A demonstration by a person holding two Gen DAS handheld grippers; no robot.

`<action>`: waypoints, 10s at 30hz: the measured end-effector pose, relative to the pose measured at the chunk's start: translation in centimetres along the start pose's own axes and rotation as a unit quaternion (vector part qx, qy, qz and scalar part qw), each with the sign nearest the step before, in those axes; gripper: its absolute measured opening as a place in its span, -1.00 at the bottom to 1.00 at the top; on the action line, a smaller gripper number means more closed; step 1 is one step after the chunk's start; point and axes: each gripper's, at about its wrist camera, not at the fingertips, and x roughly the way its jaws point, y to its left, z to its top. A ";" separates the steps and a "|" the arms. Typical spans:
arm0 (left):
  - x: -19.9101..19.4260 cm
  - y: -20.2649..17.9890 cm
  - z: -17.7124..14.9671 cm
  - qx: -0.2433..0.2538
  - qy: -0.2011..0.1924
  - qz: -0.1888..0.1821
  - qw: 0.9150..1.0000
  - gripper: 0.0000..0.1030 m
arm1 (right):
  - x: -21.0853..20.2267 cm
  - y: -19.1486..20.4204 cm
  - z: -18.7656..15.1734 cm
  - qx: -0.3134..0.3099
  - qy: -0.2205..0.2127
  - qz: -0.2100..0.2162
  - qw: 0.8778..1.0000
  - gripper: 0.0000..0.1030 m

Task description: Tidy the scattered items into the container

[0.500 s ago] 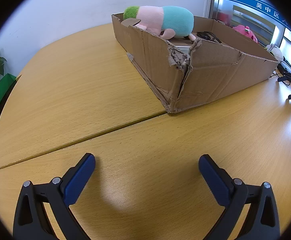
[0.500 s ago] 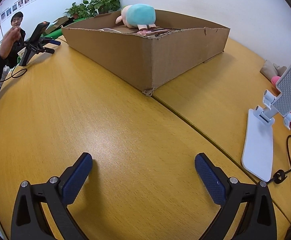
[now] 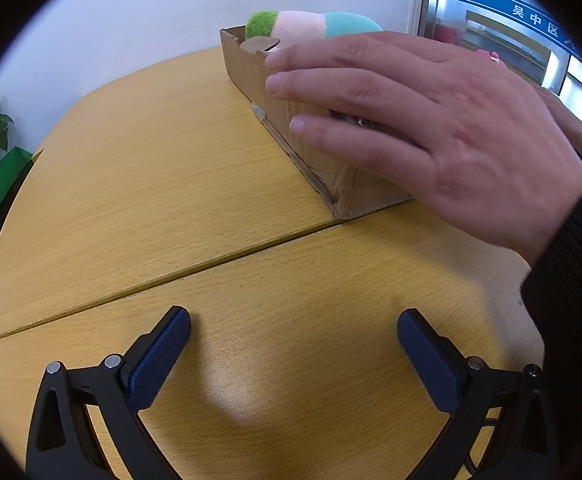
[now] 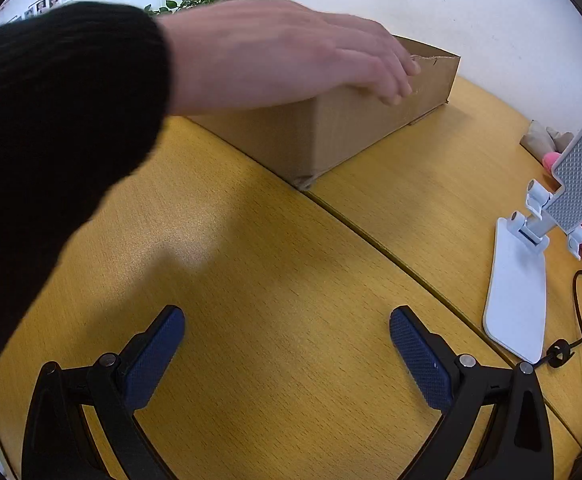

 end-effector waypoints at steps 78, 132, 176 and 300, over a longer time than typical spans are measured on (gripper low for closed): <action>0.1 0.0 -0.2 0.000 0.000 -0.001 1.000 1.00 | 0.4 0.0 0.2 0.003 -0.002 -0.004 1.000 1.00; 0.4 0.2 -0.3 0.000 0.001 -0.002 1.000 1.00 | 0.4 0.0 0.1 0.005 -0.002 -0.006 1.000 1.00; -0.2 -0.7 -1.1 -0.013 0.001 0.012 1.000 1.00 | 0.4 -0.1 0.0 0.007 -0.003 -0.008 1.000 1.00; -6.2 -18.9 0.4 -0.141 -0.037 -0.259 0.955 0.36 | -1.8 23.5 9.6 0.170 -0.136 -0.025 0.976 0.50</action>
